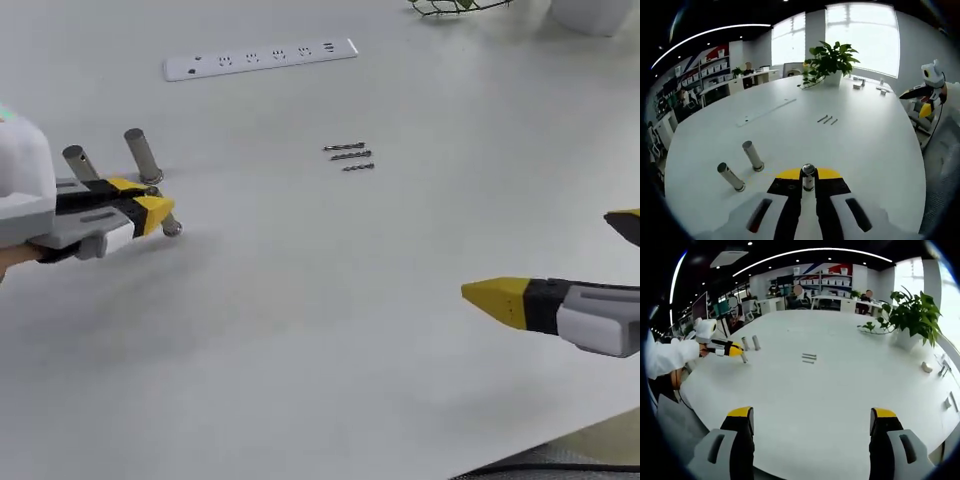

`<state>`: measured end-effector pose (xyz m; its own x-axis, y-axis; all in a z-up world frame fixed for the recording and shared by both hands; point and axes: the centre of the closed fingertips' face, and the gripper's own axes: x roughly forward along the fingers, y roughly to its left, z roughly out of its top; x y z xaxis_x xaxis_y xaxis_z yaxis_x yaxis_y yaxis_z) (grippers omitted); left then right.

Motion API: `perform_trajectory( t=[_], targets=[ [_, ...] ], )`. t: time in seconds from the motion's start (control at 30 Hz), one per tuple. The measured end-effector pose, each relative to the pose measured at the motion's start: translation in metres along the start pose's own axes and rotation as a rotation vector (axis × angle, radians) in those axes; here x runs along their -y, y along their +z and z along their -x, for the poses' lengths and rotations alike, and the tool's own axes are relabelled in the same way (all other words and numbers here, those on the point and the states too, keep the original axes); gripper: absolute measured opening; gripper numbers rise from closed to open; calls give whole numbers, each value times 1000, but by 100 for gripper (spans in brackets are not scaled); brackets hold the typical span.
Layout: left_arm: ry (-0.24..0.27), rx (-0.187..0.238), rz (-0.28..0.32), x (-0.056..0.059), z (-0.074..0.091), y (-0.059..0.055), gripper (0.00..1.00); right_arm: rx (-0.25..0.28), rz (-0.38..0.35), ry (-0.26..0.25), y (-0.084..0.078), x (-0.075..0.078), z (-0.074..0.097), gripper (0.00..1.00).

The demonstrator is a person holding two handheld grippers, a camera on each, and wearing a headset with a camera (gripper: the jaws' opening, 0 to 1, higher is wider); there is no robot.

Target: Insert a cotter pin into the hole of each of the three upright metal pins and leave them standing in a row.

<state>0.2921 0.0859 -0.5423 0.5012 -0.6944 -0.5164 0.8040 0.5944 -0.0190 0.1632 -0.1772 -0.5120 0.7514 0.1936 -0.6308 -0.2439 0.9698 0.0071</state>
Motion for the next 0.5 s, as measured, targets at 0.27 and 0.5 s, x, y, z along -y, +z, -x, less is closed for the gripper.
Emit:
perform_trajectory(
  t=[0.27, 0.5],
  targets=[
    [-81, -12, -54, 44, 5, -1, 6, 13, -20, -13, -2, 3, 4, 95],
    [-118, -16, -81, 70, -1, -3, 6, 22, -24, -5, -4, 1, 6, 95]
  ],
)
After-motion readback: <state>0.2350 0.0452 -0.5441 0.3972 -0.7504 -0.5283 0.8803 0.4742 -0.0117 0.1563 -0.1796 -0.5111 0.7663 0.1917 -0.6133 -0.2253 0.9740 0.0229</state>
